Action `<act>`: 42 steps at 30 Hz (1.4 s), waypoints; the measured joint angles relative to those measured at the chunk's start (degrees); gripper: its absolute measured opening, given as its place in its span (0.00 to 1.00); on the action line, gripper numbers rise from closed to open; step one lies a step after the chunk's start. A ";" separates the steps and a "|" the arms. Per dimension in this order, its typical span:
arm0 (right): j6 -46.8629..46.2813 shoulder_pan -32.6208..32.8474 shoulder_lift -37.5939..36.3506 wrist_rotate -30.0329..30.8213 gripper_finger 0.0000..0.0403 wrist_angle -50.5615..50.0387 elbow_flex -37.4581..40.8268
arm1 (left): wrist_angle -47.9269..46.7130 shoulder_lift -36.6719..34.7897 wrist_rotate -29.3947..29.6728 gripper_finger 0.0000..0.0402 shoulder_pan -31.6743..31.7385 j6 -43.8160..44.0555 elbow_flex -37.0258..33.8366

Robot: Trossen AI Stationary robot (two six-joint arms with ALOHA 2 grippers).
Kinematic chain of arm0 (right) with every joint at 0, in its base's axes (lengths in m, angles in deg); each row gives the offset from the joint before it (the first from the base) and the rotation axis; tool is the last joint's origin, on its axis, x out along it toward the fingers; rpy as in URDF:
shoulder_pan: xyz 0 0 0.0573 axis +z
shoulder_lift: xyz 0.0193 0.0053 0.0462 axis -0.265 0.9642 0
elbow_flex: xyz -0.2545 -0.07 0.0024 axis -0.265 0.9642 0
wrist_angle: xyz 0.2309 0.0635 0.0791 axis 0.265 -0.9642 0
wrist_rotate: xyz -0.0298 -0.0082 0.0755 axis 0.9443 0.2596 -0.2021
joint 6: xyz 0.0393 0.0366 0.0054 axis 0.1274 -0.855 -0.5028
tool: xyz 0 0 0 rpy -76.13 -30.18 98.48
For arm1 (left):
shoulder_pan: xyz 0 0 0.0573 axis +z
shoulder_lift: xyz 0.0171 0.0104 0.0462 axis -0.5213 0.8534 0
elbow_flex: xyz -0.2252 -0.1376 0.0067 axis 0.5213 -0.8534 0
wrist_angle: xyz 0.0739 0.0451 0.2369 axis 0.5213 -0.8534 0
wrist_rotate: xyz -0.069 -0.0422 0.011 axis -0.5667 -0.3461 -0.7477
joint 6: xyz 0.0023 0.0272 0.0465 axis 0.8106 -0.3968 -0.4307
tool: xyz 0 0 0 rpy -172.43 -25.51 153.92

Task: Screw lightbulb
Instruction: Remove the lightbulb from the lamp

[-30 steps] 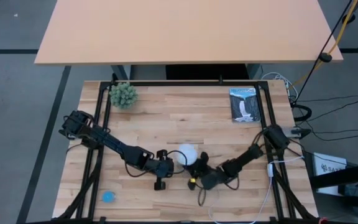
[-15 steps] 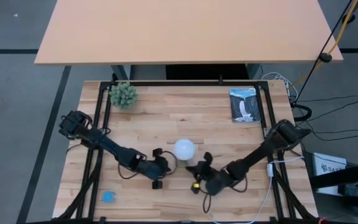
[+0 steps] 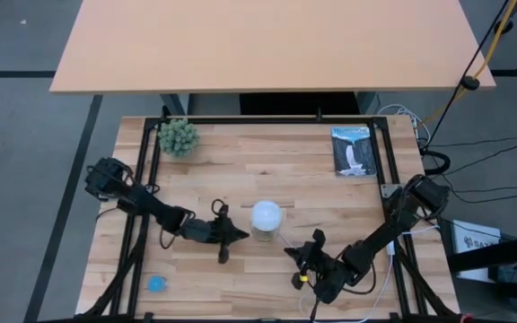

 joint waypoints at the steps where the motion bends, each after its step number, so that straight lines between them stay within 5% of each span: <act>1: -1.14 0.35 0.49 0.90 0.00 0.06 0.02 | 0.08 1.35 -0.01 0.00 0.42 -0.24 0.74; 8: -5.60 1.13 2.15 2.20 0.00 0.55 0.02 | 0.07 7.48 -5.82 0.00 4.18 -2.79 4.80; 26: -5.17 0.95 2.15 2.35 0.00 1.33 0.02 | -0.28 13.68 -7.80 0.00 9.23 -0.78 6.13; 42: -5.17 1.06 2.15 1.81 0.00 1.36 0.02 | 9.40 8.51 -19.24 0.00 8.09 -0.80 6.48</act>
